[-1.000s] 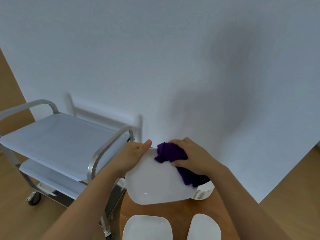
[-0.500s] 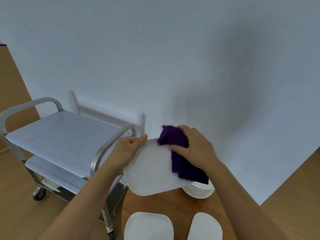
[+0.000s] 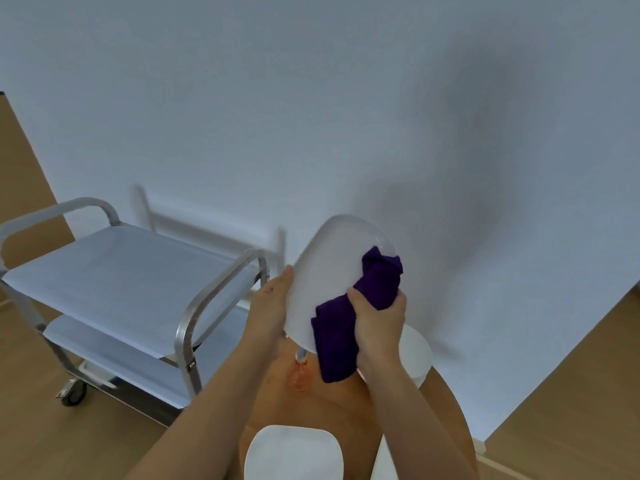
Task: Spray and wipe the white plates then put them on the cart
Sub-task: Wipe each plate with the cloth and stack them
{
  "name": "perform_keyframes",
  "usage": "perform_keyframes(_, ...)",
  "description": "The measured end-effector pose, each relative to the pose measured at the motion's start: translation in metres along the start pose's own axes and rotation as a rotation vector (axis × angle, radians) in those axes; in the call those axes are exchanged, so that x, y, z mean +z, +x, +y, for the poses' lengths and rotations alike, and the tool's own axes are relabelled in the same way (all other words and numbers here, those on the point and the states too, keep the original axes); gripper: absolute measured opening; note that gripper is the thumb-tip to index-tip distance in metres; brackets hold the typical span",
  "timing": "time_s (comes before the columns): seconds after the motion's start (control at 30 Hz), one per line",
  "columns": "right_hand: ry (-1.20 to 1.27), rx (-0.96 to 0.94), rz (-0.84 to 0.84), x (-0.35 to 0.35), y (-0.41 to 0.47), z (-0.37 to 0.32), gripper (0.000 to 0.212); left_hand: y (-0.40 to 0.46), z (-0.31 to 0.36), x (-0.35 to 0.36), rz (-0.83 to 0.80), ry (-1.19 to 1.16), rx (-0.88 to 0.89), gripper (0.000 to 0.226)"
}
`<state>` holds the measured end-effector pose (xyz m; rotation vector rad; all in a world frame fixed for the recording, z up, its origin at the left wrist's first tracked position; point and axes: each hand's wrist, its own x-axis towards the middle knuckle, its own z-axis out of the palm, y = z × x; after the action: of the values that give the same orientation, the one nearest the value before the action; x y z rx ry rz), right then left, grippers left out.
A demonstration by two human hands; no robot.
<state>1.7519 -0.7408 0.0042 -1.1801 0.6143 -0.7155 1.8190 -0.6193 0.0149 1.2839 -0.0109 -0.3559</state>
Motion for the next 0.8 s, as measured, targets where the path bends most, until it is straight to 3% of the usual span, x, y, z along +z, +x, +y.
perform_keyframes(0.1,-0.255,-0.122,-0.176,-0.016,0.007,-0.007,0.053,0.009,0.012,-0.017,-0.239,0.12,-0.064,0.059)
perform_keyframes(0.2,-0.416,-0.115,-0.317,-0.016,0.005,-0.008,0.05,0.012,0.022,-0.017,-0.323,0.032,-0.15,0.043)
perform_keyframes(0.27,-0.515,-0.167,-0.286,-0.012,0.002,-0.008,0.051,0.009,0.024,-0.013,-0.33,-0.07,-0.167,0.046)
perform_keyframes(0.4,-0.846,-0.485,-0.094,0.003,0.008,-0.023,0.083,0.003,0.015,-0.003,-0.34,-0.133,-0.141,0.06)
perform_keyframes(0.5,-1.038,-0.727,0.014,0.023,0.01,-0.036,0.064,0.0,0.013,0.006,-0.332,-0.077,-0.125,0.07)
perform_keyframes(0.6,-1.09,-0.745,-0.022,0.037,-0.004,-0.026,0.049,0.002,0.018,0.014,-0.279,-0.17,-0.051,0.073)
perform_keyframes(0.8,-1.213,-0.934,-0.089,0.022,-0.045,0.022,0.055,0.008,0.031,0.002,-0.175,-0.326,-0.035,0.073)
